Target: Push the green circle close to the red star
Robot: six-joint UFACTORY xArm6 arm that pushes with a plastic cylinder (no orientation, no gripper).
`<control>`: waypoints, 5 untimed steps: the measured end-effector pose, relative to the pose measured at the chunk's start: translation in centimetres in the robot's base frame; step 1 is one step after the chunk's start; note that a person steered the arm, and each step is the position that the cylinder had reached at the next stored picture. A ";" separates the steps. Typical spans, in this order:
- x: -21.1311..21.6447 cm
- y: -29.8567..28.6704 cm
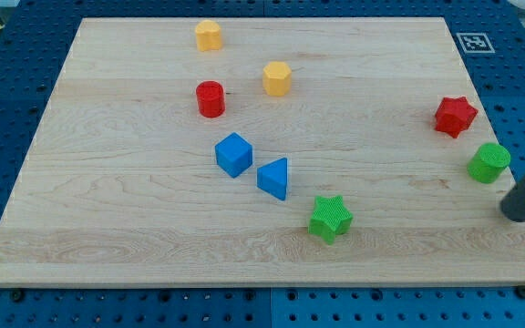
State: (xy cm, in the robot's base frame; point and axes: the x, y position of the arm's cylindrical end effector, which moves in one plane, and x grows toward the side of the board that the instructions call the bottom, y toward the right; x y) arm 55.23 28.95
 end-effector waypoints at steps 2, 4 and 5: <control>-4.9 0.2; -2.4 -1.4; -1.3 -3.9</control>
State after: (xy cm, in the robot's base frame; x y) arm 53.96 25.10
